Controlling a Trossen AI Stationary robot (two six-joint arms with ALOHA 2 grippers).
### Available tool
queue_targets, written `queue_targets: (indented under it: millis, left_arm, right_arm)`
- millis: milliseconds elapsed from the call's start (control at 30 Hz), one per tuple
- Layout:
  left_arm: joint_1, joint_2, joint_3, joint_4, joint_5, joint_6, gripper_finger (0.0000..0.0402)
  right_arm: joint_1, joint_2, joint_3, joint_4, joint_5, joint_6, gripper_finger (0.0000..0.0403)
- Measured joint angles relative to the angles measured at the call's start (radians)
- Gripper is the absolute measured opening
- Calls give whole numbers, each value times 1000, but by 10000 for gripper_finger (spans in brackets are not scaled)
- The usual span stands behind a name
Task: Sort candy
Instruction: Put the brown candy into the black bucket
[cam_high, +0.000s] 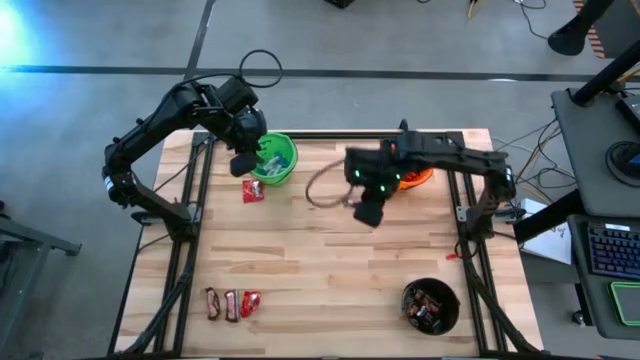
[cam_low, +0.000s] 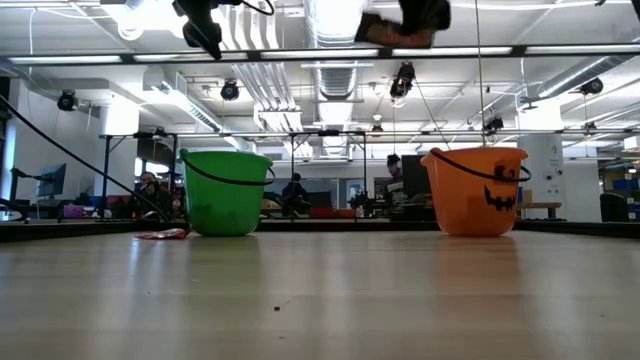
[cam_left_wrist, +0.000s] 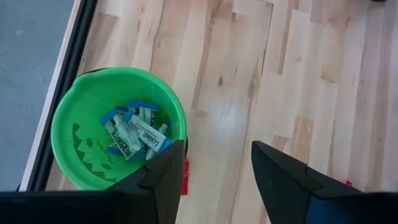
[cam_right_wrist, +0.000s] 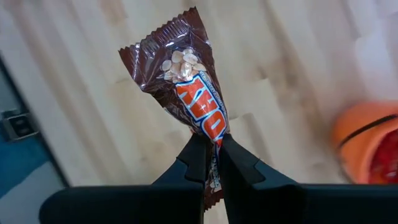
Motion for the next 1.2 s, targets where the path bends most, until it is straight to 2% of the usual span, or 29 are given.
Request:
queue_targets:
  millis: [233, 600, 900, 1200]
  left_arm:
    - [0, 0, 0, -4, 0, -2, 168]
    - [0, 0, 0, -4, 0, -3, 168]
    - [0, 0, 0, -3, 0, -3, 168]
    - [0, 0, 0, -3, 0, -4, 168]
  right_arm:
    - [198, -49, 0, -1, 36, 210, 13]
    - [517, -84, -6, -1, 172, 557, 13]
    - [707, -84, -36, -1, 244, 805, 13]
    - [850, -92, -165, -1, 239, 1025, 13]
